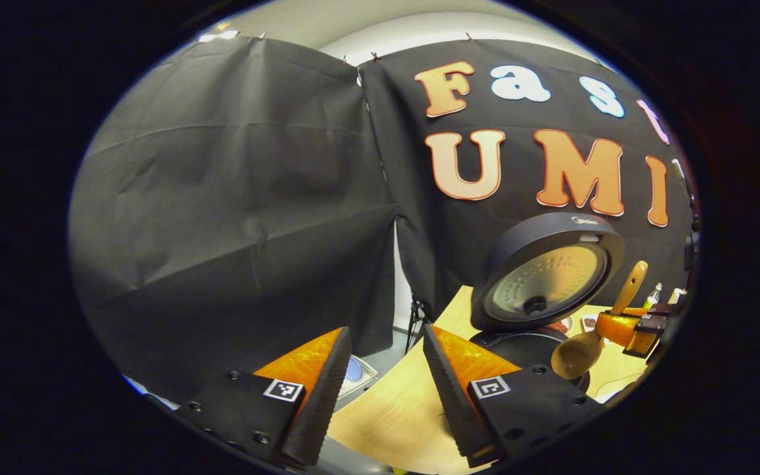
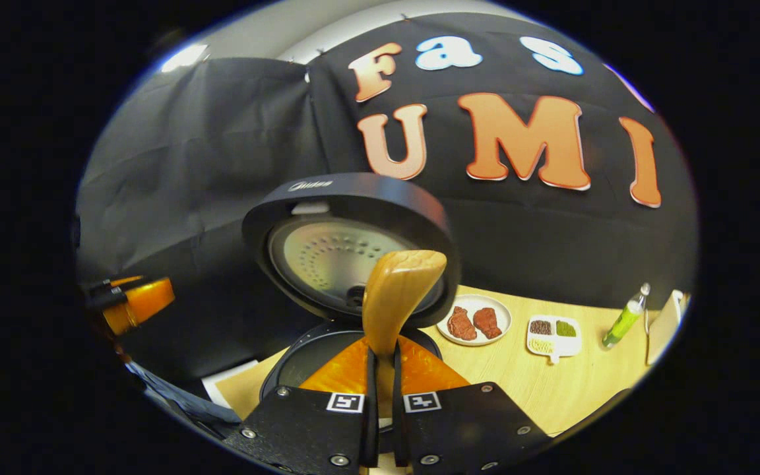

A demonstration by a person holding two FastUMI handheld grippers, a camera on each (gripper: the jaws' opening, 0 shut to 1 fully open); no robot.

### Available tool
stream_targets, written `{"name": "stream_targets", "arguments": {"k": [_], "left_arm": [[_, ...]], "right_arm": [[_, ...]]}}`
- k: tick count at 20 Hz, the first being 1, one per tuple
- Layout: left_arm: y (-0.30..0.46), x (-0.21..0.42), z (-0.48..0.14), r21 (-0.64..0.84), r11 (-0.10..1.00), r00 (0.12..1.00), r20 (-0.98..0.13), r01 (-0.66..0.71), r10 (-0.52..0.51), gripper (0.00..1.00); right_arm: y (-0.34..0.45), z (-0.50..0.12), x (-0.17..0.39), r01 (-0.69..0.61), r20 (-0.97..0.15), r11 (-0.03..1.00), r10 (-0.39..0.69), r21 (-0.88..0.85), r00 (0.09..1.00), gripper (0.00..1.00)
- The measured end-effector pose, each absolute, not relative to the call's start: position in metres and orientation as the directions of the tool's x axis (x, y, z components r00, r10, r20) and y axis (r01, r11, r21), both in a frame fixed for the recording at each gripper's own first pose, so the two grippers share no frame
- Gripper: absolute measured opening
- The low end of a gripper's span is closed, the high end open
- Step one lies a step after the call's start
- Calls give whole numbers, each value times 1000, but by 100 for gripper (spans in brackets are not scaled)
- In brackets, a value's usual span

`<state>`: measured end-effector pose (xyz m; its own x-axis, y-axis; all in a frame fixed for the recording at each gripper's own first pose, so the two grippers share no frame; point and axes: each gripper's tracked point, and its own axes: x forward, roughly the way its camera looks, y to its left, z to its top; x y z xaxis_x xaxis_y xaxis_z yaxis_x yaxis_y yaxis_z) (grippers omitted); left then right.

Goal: Close the left gripper, press the button to open the rice cooker; take a wooden spoon from the chopstick holder with the right hand, scoop a spoonful of rice and pour it into the rice cooker, then put the wooden spoon back into the chopstick holder.

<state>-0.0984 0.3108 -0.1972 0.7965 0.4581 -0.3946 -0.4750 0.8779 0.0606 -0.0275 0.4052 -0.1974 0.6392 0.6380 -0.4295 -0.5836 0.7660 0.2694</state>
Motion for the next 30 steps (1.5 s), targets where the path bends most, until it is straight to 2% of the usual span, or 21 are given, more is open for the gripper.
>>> {"name": "stream_targets", "arguments": {"k": [4, 5, 6, 9, 11, 13, 14, 17, 18, 20, 21, 22, 23, 26, 30], "left_arm": [[274, -86, -191, 61, 896, 813, -397, -440, 427, 78], [263, -82, -193, 54, 902, 815, -406, -429, 412, 70], [254, -79, -192, 49, 906, 818, -411, -420, 402, 78], [230, -68, -186, 62, 921, 834, -405, -384, 375, 77], [215, -60, -180, 78, 930, 846, -394, -359, 359, 87], [201, -51, -176, 93, 936, 854, -386, -339, 348, 81], [195, -46, -174, 96, 939, 858, -383, -331, 342, 88], [176, -32, -171, 108, 948, 863, -392, -300, 318, 94], [172, -27, -168, 111, 950, 868, -385, -293, 313, 88], [161, -21, -159, 117, 954, 882, -363, -277, 301, 88], [154, -16, -156, 117, 959, 891, -353, -260, 285, 96], [148, -13, -151, 120, 960, 899, -339, -251, 277, 87], [145, -10, -146, 126, 961, 905, -326, -245, 273, 96], [139, -5, -132, 136, 960, 914, -298, -247, 277, 100], [137, 2, -119, 149, 953, 918, -264, -264, 296, 88]], "right_arm": [[341, -191, -17, -491, -434, 804, 594, 335, 677, 8], [320, -193, -16, -465, -443, 818, 574, 338, 689, 8], [301, -195, -15, -437, -453, 832, 553, 340, 700, 8], [237, -210, -14, -330, -487, 880, 466, 341, 739, 8], [200, -215, -14, -258, -505, 904, 408, 341, 761, 8], [160, -214, -20, -195, -515, 921, 354, 337, 781, 8], [144, -217, -23, -165, -520, 929, 326, 332, 790, 8], [101, -234, -23, -70, -544, 949, 236, 309, 805, 8], [84, -239, -25, -36, -553, 952, 206, 303, 807, 8], [55, -246, -30, 25, -569, 956, 153, 291, 808, 7], [41, -249, -31, 51, -576, 958, 127, 282, 808, 8], [29, -252, -34, 73, -579, 959, 103, 273, 808, 7], [18, -254, -37, 86, -584, 961, 87, 263, 807, 7], [-14, -267, -48, 138, -608, 967, 22, 214, 793, 7], [-31, -277, -65, 182, -625, 962, -15, 205, 781, 8]]}}
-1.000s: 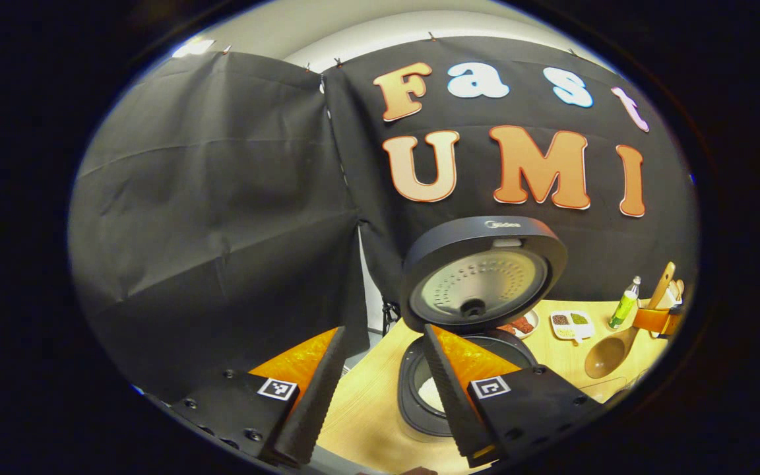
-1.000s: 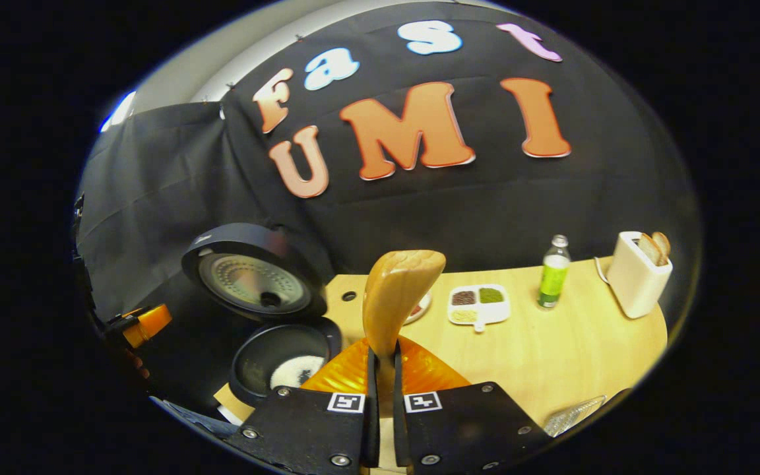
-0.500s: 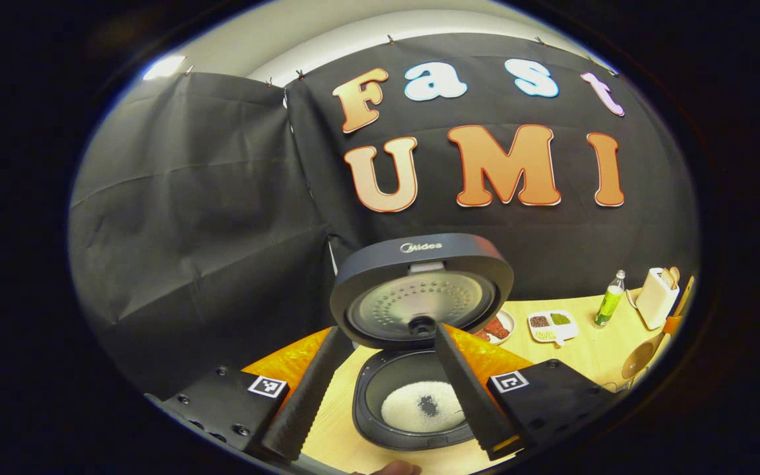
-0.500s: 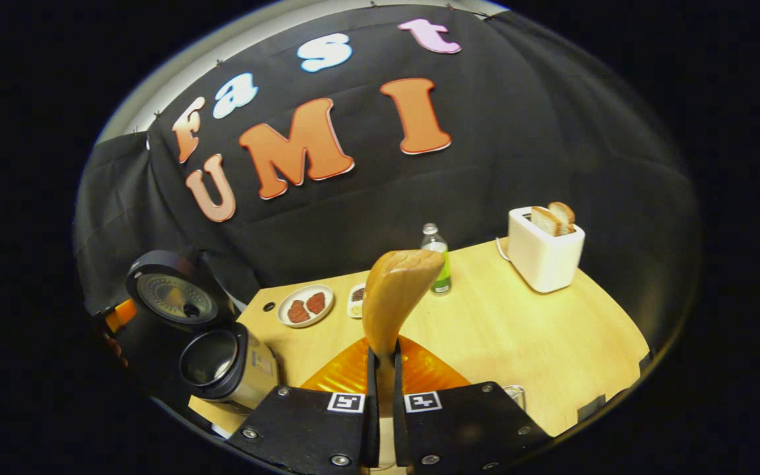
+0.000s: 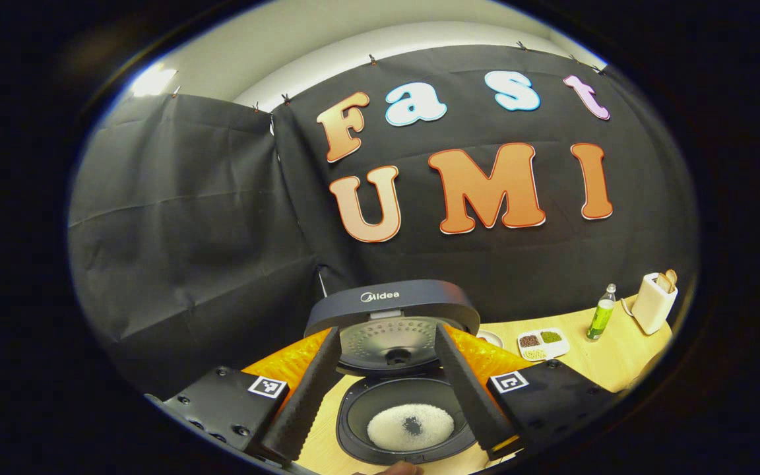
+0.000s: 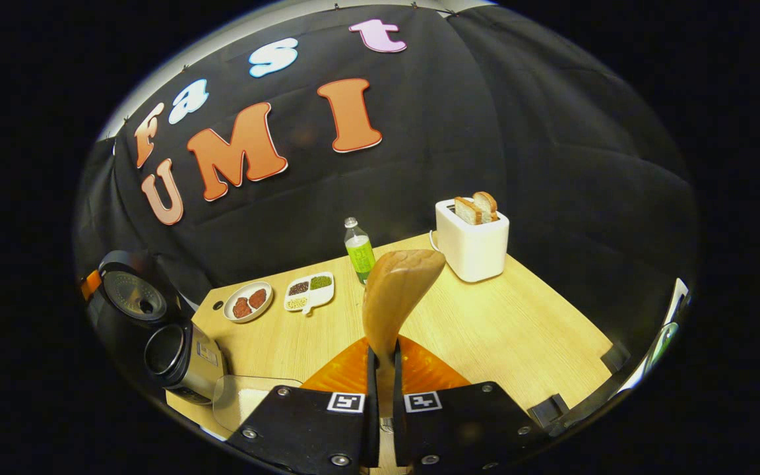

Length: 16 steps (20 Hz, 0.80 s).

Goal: Close the left gripper, press the button to open the rice cooker; take a wooden spoon from the chopstick holder with the right hand, scoop a spoonful of rice and pour it into the rice cooker, then put the wooden spoon back into the chopstick holder.

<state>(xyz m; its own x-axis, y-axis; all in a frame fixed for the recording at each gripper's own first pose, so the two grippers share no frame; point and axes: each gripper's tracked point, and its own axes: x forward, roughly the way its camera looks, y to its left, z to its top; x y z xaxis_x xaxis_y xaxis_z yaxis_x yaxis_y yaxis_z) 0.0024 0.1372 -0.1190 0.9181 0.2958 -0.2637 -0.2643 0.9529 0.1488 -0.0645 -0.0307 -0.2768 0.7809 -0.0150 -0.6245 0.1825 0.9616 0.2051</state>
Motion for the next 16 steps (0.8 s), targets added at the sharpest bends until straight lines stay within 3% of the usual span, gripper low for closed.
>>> {"name": "stream_targets", "arguments": {"k": [1, 2, 5, 16], "left_arm": [[137, 3, -116, 152, 951, 919, -258, -268, 300, 97], [136, 4, -113, 154, 951, 920, -252, -269, 301, 88], [134, 5, -105, 165, 950, 923, -241, -266, 301, 88], [159, 24, -80, 135, 941, 914, -227, -312, 336, 97]], "right_arm": [[-33, -281, -67, 190, -631, 961, -21, 203, 775, 8], [-34, -286, -70, 198, -637, 960, -26, 200, 770, 8], [-36, -306, -75, 219, -655, 955, -35, 201, 755, 8], [-38, -354, -95, 296, -721, 917, -14, 267, 693, 8]]}}
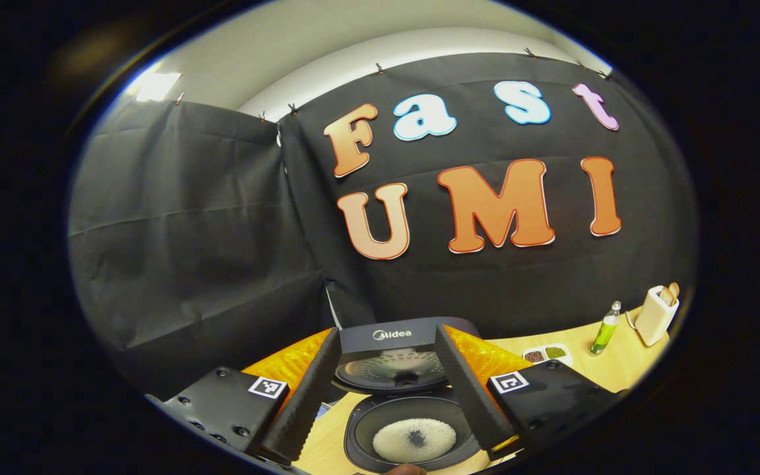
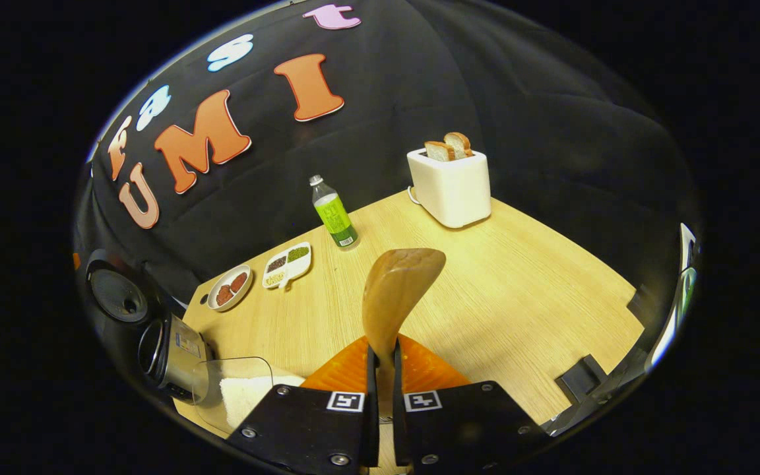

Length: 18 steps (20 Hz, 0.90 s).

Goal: Close the left gripper, press the button to open the rice cooker; take a wooden spoon from the chopstick holder with the right hand, scoop a spoonful of rice and pour it into the rice cooker, then put the wooden spoon back into the chopstick holder.

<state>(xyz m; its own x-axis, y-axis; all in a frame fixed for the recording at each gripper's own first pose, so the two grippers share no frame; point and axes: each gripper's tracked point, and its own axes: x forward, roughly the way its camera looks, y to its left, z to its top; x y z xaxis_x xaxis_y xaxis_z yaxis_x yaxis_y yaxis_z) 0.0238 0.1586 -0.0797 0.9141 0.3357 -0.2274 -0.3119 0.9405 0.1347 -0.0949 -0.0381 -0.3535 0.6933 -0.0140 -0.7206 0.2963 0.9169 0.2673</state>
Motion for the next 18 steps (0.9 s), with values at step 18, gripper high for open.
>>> {"name": "stream_targets", "arguments": {"k": [18], "left_arm": [[159, 124, -81, 74, 966, 907, -333, -248, 258, 100]], "right_arm": [[-59, -374, -112, 342, -777, 914, -51, 217, 627, 36]]}}
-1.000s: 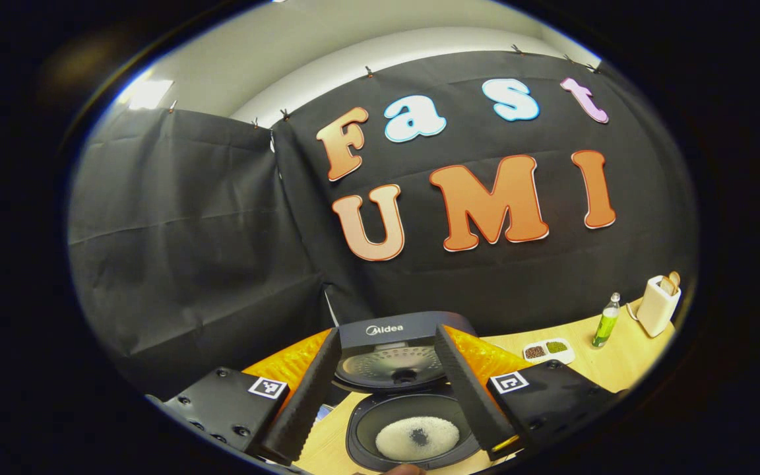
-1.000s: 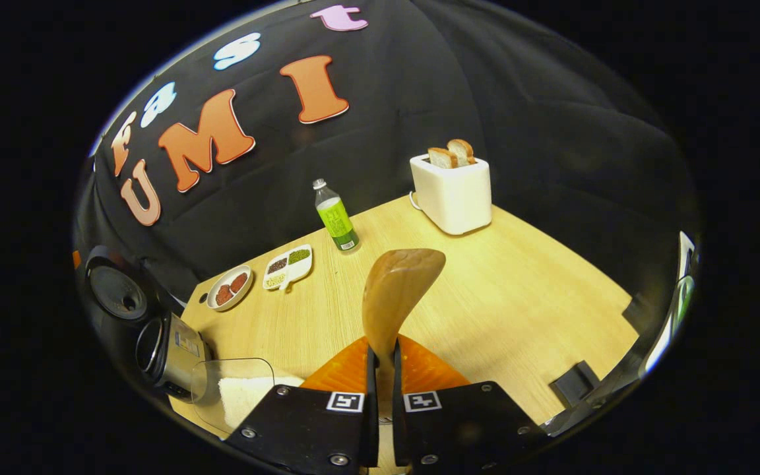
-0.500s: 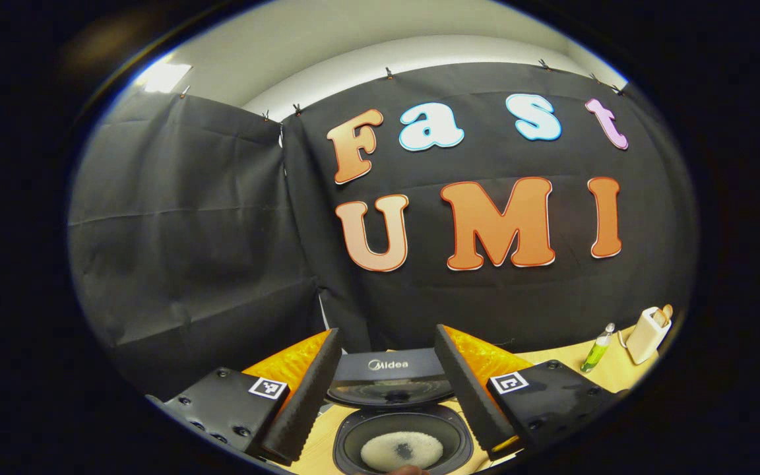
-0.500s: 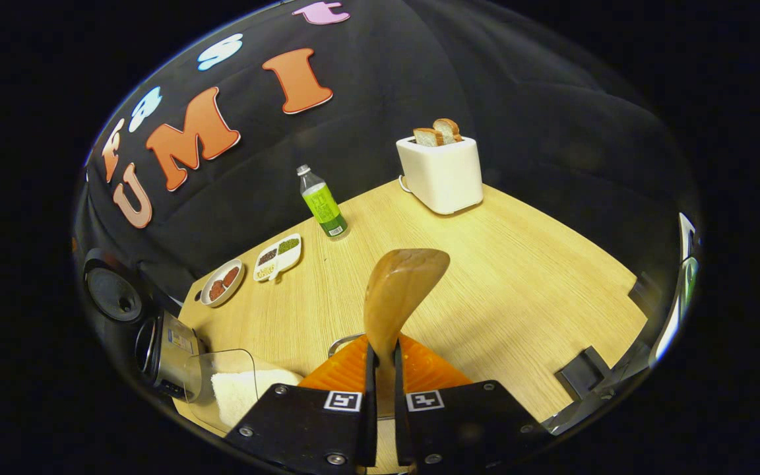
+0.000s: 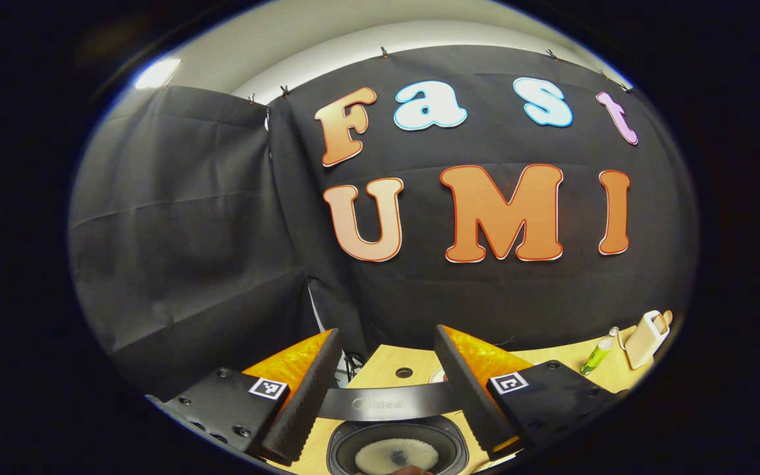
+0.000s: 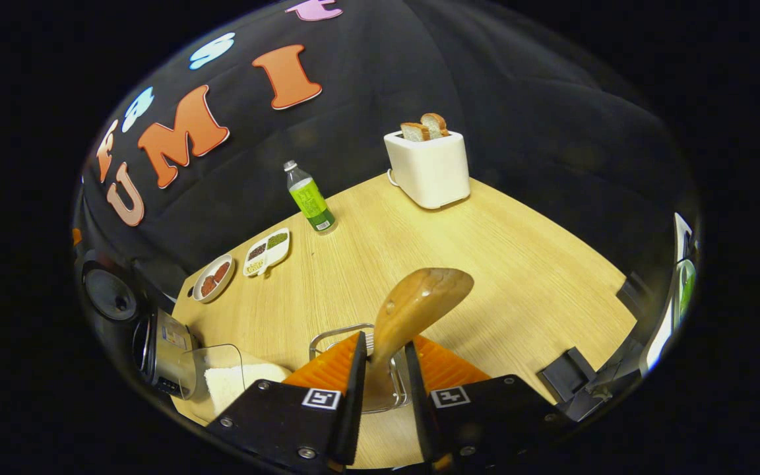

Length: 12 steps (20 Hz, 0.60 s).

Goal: Close the left gripper, press the button to open the rice cooker; take a wooden spoon from the chopstick holder with the right hand, scoop a spoonful of rice and pour it into the rice cooker, then put the wooden spoon back into the chopstick holder.

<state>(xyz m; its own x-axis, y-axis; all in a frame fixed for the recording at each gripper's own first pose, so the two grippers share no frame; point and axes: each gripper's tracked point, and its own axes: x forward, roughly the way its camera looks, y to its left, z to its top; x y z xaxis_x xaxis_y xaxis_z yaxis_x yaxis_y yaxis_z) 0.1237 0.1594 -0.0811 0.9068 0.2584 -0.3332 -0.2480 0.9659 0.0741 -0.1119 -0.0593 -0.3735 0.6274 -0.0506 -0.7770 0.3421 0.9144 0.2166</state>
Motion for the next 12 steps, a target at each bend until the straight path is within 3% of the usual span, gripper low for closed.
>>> {"name": "stream_targets", "arguments": {"k": [2, 3, 6, 9, 10, 12], "left_arm": [[162, 132, -99, 79, 964, 879, -399, -252, 263, 87], [161, 136, -109, 77, 966, 864, -435, -247, 255, 100], [158, 141, -131, 62, 969, 824, -514, -241, 238, 100], [154, 142, -144, 55, 971, 801, -555, -233, 224, 97], [154, 143, -144, 59, 972, 799, -558, -228, 222, 93], [152, 140, -145, 51, 974, 786, -582, -221, 209, 87]], "right_arm": [[-67, -365, -114, 348, -769, 918, -82, 189, 634, 43], [-71, -360, -114, 351, -763, 919, -94, 181, 639, 51], [-84, -338, -114, 353, -731, 923, -133, 155, 669, 65], [-101, -294, -97, 345, -616, 926, -184, 153, 766, 74], [-107, -283, -95, 343, -579, 929, -204, 140, 789, 79], [-121, -256, -88, 340, -510, 934, -243, 105, 825, 80]]}}
